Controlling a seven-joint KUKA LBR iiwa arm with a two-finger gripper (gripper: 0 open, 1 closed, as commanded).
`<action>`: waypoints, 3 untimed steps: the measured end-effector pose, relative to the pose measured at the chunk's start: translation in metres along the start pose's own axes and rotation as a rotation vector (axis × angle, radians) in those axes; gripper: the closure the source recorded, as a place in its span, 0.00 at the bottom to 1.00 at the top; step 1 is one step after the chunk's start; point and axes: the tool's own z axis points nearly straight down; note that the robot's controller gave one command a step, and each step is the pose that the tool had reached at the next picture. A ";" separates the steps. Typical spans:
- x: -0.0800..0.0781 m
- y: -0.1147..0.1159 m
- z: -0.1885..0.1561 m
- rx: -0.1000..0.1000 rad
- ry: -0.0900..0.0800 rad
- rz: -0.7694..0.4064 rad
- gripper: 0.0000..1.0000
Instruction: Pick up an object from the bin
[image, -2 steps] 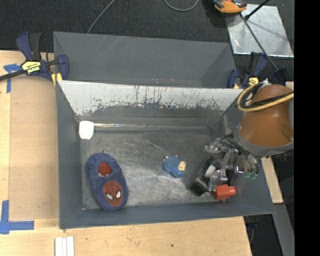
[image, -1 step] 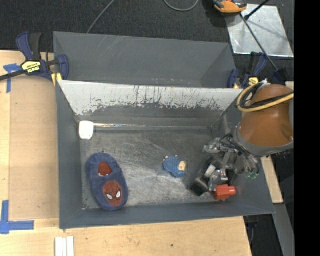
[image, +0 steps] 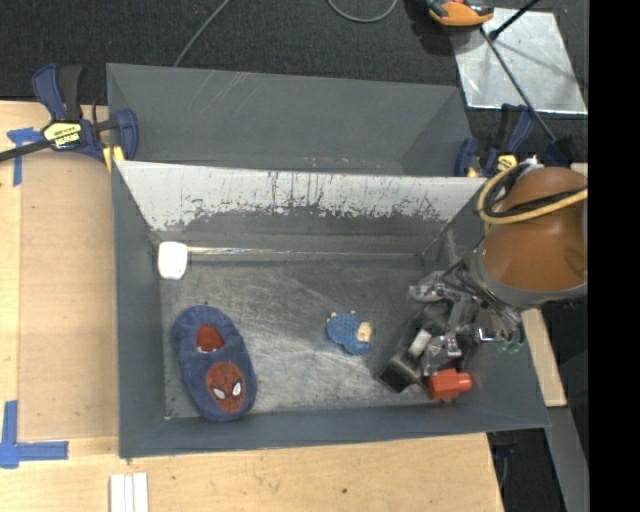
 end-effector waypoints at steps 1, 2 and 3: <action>-0.001 0.000 0.000 0.001 -0.003 -0.041 0.00; -0.002 -0.004 0.001 0.008 -0.013 -0.114 0.00; -0.013 -0.033 0.031 -0.004 0.007 -0.343 0.00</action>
Offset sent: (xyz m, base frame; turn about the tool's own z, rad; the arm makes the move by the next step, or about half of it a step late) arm -0.0026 -0.0281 -0.0583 -0.3436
